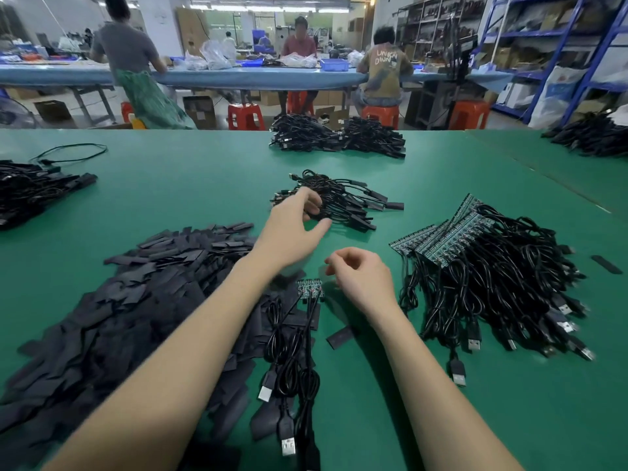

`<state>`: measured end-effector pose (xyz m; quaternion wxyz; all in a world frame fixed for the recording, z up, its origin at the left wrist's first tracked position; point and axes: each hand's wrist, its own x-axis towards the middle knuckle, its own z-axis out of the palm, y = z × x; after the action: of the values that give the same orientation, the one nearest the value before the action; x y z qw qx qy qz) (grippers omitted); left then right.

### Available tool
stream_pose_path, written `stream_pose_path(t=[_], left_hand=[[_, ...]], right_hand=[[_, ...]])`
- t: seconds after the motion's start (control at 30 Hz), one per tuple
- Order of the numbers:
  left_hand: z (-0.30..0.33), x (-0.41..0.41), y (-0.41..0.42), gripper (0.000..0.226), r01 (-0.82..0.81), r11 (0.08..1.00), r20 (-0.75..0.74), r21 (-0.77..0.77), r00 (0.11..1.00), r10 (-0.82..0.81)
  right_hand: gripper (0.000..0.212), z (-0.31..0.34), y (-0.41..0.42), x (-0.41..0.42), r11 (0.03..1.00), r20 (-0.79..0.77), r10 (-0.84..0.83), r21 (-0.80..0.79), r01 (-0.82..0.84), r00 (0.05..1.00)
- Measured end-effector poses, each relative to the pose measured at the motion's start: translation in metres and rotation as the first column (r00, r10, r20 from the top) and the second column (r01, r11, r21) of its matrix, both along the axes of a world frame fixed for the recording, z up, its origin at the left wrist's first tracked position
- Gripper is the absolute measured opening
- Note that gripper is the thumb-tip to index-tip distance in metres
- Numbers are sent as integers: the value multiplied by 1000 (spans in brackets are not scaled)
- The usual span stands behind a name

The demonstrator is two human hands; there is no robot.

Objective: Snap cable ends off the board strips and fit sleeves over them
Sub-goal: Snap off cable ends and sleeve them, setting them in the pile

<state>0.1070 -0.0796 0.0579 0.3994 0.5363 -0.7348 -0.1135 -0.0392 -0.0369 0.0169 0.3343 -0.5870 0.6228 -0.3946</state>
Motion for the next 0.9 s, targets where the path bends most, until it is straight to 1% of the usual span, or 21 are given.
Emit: stream_pose_path(t=[0.07,0.13,0.2,0.27,0.3,0.37,0.4,0.43,0.47,0.5,0.53,0.57,0.63,0.67,0.73,0.8,0.9], left_hand=[[-3,1,21,14,20,998,-121,54,993,-13],[-8,2,34,6,39,995,-212,95,977,-18],[-12,3,40,5,40,992,-231,117,973,-12],[-17,6,43,6,50,987,-221,154,975,-15],[-19,7,43,7,52,985,-225,167,974,-14],[-21,10,43,6,61,982,-237,176,971,-18],[-21,11,43,5,69,982,-242,176,970,-25],[-22,13,44,4,78,980,-252,181,967,-31],[-21,13,44,2,89,977,-278,196,960,-32],[-20,13,45,4,107,968,-330,227,943,-27],[-17,12,46,10,144,950,-418,277,908,-15],[-13,11,48,17,204,919,-525,339,851,5],[-4,8,53,22,395,819,-727,417,685,40],[-1,8,55,19,485,769,-791,416,610,42],[3,9,59,13,582,709,-846,398,531,39],[5,12,61,5,607,689,-859,396,510,45],[4,14,62,9,619,665,-859,419,507,69]], right_hand=[[15,4,0,-2,996,-157,91,6,-91,983],[9,10,1,-4,976,-262,218,62,-209,940],[24,15,2,-4,939,-386,345,133,-318,856],[35,21,2,-3,924,-488,379,158,-347,786],[37,23,2,-3,924,-515,379,166,-344,769],[36,27,2,-4,921,-492,389,195,-336,779],[34,28,2,-4,918,-438,397,200,-344,806],[33,29,3,-6,916,-347,399,192,-352,849],[31,30,4,-7,917,-205,390,173,-359,898],[30,31,5,-9,919,-17,371,152,-364,928],[29,32,6,-12,919,179,344,138,-369,922],[28,33,7,-14,917,342,317,127,-377,885],[29,36,7,-17,908,554,280,112,-403,784],[29,37,7,-18,905,630,262,103,-413,731],[31,38,7,-17,904,733,219,96,-416,644],[33,36,7,-14,901,767,178,124,-415,616],[34,36,8,-12,876,801,119,194,-442,587]])
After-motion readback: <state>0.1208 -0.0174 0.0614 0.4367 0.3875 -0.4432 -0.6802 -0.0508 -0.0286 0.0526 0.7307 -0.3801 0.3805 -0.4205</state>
